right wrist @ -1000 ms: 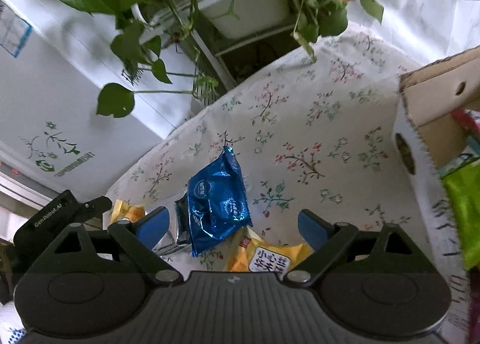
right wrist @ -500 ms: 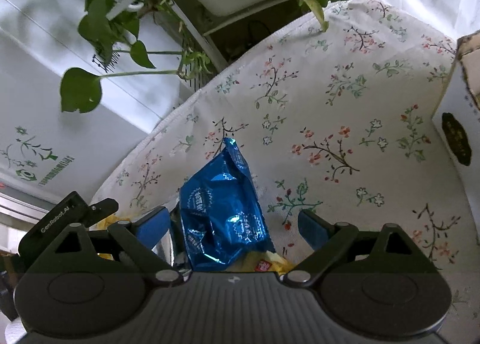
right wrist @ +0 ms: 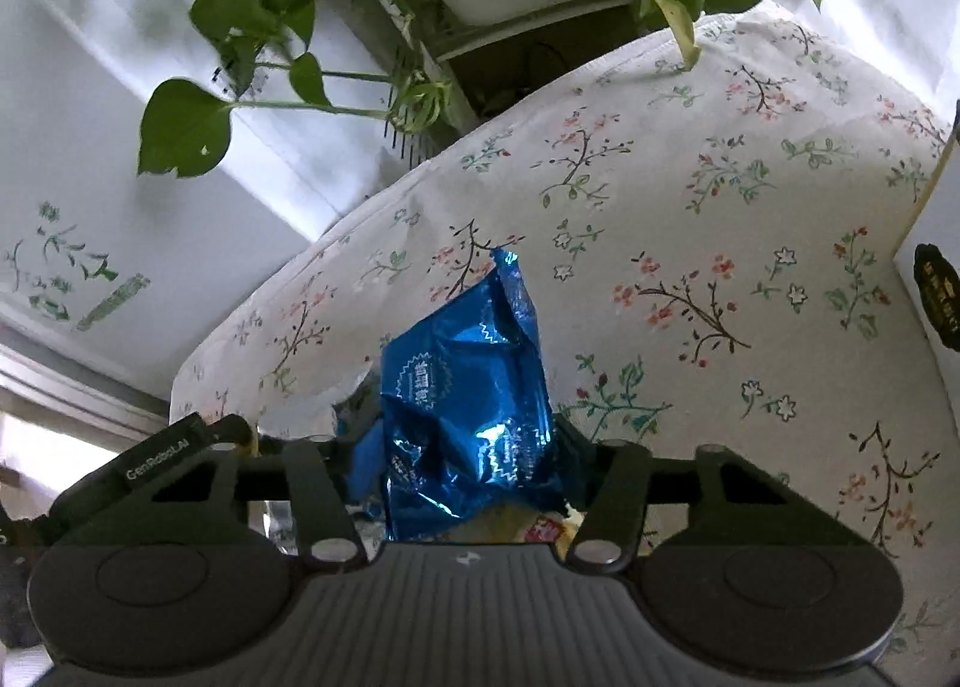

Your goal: Organize snacks

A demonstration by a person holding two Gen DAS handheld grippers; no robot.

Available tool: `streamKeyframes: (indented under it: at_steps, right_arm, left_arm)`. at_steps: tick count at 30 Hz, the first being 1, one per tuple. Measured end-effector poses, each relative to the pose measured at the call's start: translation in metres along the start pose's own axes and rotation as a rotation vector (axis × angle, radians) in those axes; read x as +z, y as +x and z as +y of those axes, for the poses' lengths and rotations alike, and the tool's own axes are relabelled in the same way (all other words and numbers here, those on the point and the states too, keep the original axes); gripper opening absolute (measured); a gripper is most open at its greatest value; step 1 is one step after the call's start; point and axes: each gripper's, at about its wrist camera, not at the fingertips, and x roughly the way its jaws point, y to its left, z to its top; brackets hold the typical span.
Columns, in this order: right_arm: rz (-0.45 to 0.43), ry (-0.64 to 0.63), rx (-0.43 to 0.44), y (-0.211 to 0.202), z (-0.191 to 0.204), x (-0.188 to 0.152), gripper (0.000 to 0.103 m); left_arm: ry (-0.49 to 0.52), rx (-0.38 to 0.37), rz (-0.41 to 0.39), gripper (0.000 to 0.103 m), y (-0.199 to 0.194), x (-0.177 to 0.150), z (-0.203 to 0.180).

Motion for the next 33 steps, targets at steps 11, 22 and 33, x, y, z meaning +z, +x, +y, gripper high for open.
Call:
streamKeyframes:
  at_steps: [11,22,33]
  right_arm:
    - [0.003,0.008,0.038,-0.04,-0.005,-0.014,0.05]
    - [-0.004,0.047,0.082,-0.094,-0.022,-0.036,0.05]
    - [-0.021,0.07,0.106,-0.118,-0.042,-0.032,0.05]
  left_arm:
    - [-0.043,-0.088,0.076,0.02,-0.034,-0.023,0.011]
    - [-0.057,-0.159,0.101,0.017,-0.076,-0.053,0.01]
    - [-0.018,-0.213,0.158,0.017,-0.105,-0.091,0.004]
